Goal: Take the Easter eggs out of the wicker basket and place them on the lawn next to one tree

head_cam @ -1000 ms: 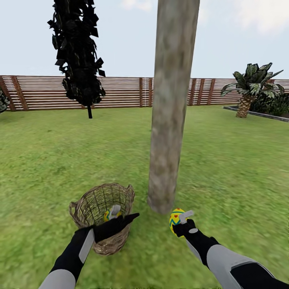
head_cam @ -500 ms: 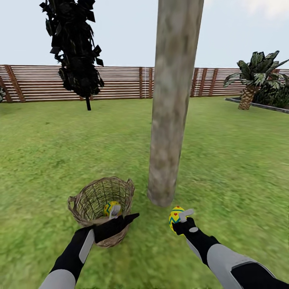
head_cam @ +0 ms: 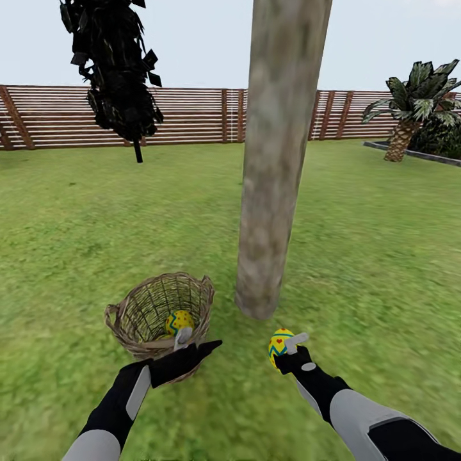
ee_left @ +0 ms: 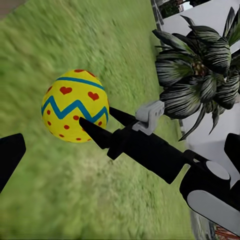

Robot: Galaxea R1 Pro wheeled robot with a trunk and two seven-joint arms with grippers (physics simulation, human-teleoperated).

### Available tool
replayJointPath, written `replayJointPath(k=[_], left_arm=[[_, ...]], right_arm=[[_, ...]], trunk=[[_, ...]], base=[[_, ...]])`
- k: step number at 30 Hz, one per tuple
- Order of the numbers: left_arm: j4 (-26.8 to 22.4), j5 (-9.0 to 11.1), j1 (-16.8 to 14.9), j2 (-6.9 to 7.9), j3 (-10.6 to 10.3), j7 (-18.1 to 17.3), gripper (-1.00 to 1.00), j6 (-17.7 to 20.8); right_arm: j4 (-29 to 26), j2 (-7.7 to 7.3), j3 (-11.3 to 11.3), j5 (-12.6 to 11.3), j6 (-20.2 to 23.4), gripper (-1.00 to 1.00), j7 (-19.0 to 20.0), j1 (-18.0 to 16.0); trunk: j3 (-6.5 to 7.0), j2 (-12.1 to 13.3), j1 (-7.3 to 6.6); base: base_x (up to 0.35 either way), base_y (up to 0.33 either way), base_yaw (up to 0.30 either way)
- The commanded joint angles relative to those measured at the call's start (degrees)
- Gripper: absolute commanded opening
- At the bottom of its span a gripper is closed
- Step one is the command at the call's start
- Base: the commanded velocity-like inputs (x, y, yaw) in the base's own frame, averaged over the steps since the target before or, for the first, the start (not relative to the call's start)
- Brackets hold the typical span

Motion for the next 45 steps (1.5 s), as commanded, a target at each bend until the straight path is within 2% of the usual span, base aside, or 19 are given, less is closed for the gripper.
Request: replayJointPath(k=[1,7,13,20,24,42,45], left_arm=[[0.0,0.1,0.0,-0.05,0.2,-0.2,1.00,0.4],[0.1,0.0,0.0,-0.05,0.2,-0.1,1.00,0.5],[0.0,0.1,0.0,0.00,0.3,-0.2,1.00,0.3],[0.0,0.1,0.0,-0.03,0.3,-0.2,1.00,0.3],[0.0,0.1,0.0,-0.05,0.3,-0.2,1.00,0.3],[0.1,0.1,0.0,-0.05,0.2,-0.2,1.00,0.3],[0.1,0.2,0.6,-0.05,0.1,-0.3,1.00,0.3]], right_arm=[[0.1,0.02,0.0,0.6,-0.1,-1.00,-0.3,-0.1],[0.1,0.02,0.0,0.6,-0.8,-1.00,-0.3,-0.1],[0.1,0.02,0.0,0.6,-0.9,-1.00,-0.3,-0.1],[0.1,0.10,0.0,0.6,-0.9,-1.00,-0.4,-0.1],[0.1,0.10,0.0,0.6,-0.8,-1.00,-0.4,-0.1],[0.1,0.02,0.0,0.5,-0.9,-1.00,-0.6,-0.1],[-0.4,-0.15,0.0,0.5,-0.9,-1.00,-0.7,-0.3]], trunk=[[-0.28,0.0,0.01],[-1.60,-0.1,0.16],[-1.60,-0.1,0.16],[-1.60,-0.1,0.16],[-1.60,-0.1,0.16],[-5.59,-0.4,0.63],[-5.58,-0.4,0.63]], base=[[0.000,0.000,0.000],[0.000,0.000,0.000],[0.003,0.000,0.000],[0.301,0.000,0.000],[0.051,0.000,0.000],[0.000,0.000,0.000],[0.000,0.000,0.000]])
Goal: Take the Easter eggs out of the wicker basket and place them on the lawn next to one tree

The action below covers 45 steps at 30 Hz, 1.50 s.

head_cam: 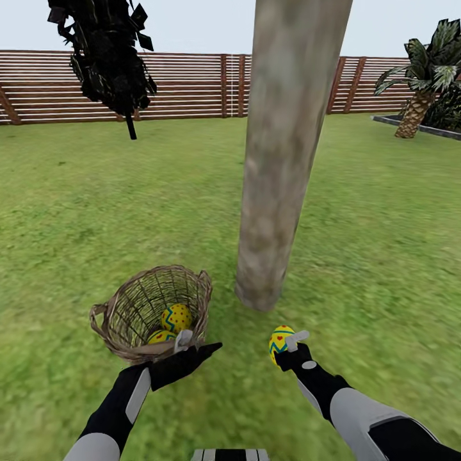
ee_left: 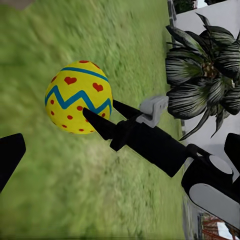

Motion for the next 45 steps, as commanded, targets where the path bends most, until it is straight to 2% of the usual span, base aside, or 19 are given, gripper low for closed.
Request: replayJointPath(k=[1,5,13,34,40,45], left_arm=[[0.0,0.1,0.0,-0.05,0.2,-0.2,1.00,0.4],[-0.1,0.1,0.1,-0.05,0.1,-0.1,1.00,0.4],[-0.1,0.1,0.2,-0.05,0.1,-0.1,1.00,0.4],[0.1,0.1,0.2,-0.05,0.1,-0.1,1.00,0.4],[0.1,0.1,0.2,-0.32,0.1,-0.1,1.00,0.4],[0.2,0.1,0.2,-0.32,0.2,-0.2,1.00,0.3]], right_arm=[[0.1,0.01,0.1,0.6,-0.1,-1.00,-0.3,0.0],[-0.7,0.00,0.0,0.6,-0.2,-1.00,-0.3,-0.3],[-0.8,0.18,0.0,0.6,-0.4,-1.00,-0.4,-0.3],[-0.9,0.46,0.1,0.6,-0.1,-1.00,-0.8,-0.3],[-0.8,0.53,0.1,0.6,-0.1,-1.00,-0.8,-0.3],[-0.8,0.44,0.0,0.6,-0.4,-1.00,-0.7,-0.3]], trunk=[[-0.04,0.0,-0.01],[-0.04,0.0,-0.01],[-0.04,0.0,-0.01],[-0.04,0.0,-0.01],[-0.04,0.0,-0.01],[-0.04,0.0,-0.01]], base=[[0.000,0.000,0.000],[0.000,-0.049,0.000],[0.000,-0.302,0.004],[0.000,-0.033,0.283],[0.075,-0.284,0.262],[0.085,-0.174,0.021]])
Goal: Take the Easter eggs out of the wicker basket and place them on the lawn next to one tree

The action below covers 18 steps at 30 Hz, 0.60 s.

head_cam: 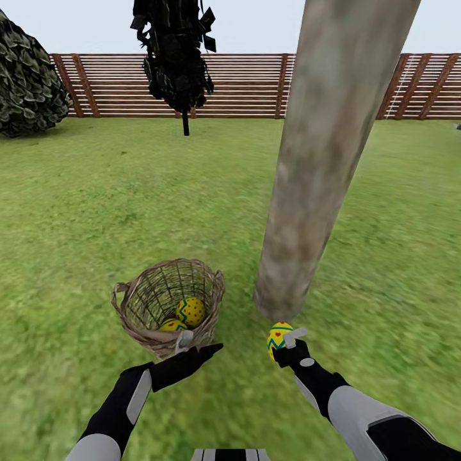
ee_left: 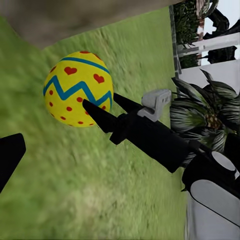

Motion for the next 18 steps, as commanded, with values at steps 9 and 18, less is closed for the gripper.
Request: replayJointPath(k=[9,18], left_arm=[[0.0,0.0,0.0,-0.04,0.2,-0.1,1.00,0.3],[0.0,0.0,0.0,-0.06,0.2,-0.1,1.00,0.4]], right_arm=[[0.1,-0.03,0.1,0.6,-0.3,-1.00,-0.3,0.0],[0.1,-0.06,0.1,0.6,-0.3,-1.00,-0.3,0.0]], trunk=[[-1.59,-0.1,0.17],[-3.59,-0.2,0.40]], base=[[0.001,-0.002,0.000],[0.000,0.000,0.000]])
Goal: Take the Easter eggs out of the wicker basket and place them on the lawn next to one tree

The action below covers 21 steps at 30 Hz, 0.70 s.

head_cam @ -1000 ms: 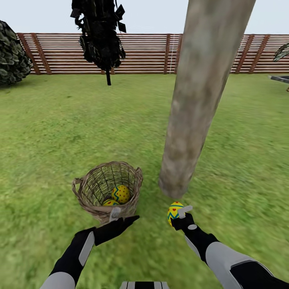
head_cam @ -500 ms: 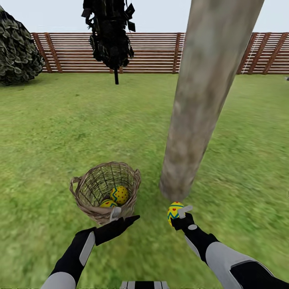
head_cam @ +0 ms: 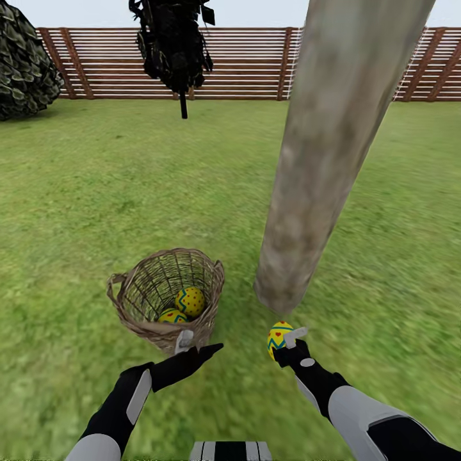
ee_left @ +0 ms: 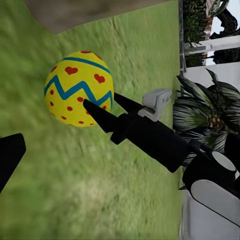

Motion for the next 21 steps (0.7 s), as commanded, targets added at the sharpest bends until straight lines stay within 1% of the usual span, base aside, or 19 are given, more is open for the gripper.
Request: replayJointPath(k=[1,21], left_arm=[[0.0,0.1,0.0,-0.04,0.2,-0.2,1.00,0.4],[0.0,0.1,0.0,-0.06,0.2,-0.1,1.00,0.4]], right_arm=[[0.1,0.00,0.1,0.6,-0.1,-1.00,-0.4,0.0],[0.1,0.00,0.1,0.6,-0.2,-1.00,-0.3,0.0]], trunk=[[-0.27,0.0,0.01],[-4.70,-0.3,0.53]], base=[[0.000,0.000,0.000],[0.000,0.000,0.000]])
